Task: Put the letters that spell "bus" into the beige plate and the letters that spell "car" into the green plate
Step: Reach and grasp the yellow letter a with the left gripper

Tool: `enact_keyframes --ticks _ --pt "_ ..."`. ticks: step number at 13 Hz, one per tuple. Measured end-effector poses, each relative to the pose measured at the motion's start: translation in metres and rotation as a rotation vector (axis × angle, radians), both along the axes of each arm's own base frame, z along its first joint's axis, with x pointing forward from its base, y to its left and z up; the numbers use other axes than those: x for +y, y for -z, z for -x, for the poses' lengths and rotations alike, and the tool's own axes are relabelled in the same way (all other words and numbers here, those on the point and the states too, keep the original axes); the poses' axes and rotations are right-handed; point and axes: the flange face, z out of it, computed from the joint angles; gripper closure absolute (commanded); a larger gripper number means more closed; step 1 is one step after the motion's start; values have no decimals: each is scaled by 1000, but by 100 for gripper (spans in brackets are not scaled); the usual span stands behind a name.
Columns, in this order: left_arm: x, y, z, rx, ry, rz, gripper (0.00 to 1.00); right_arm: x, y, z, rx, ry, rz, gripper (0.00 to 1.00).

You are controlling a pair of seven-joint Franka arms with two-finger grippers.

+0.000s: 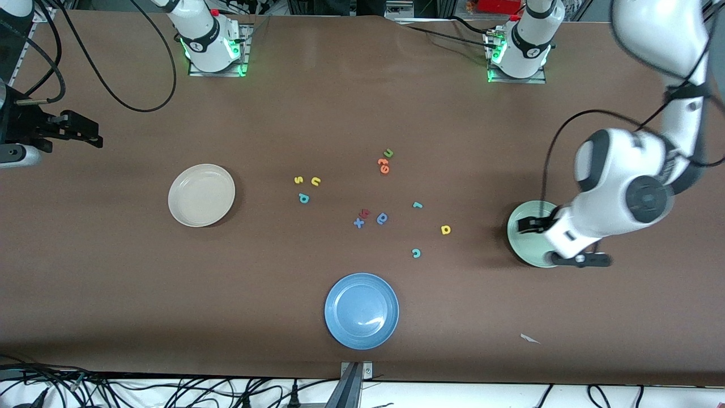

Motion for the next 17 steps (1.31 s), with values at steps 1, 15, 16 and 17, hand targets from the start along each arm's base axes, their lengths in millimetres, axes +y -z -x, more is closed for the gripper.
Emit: enact_keyframes --ticks 1,15,16,17 --pt "-23 21 0 -8 -13 5 0 -2 0 0 1 4 0 0" --pt "-142 139 33 7 -153 38 36 30 28 -12 41 -45 5 0" --pt "-143 139 34 10 -155 37 45 41 34 -16 43 -50 7 0" --pt "-143 140 34 13 -155 36 50 48 40 -18 46 -45 10 0"
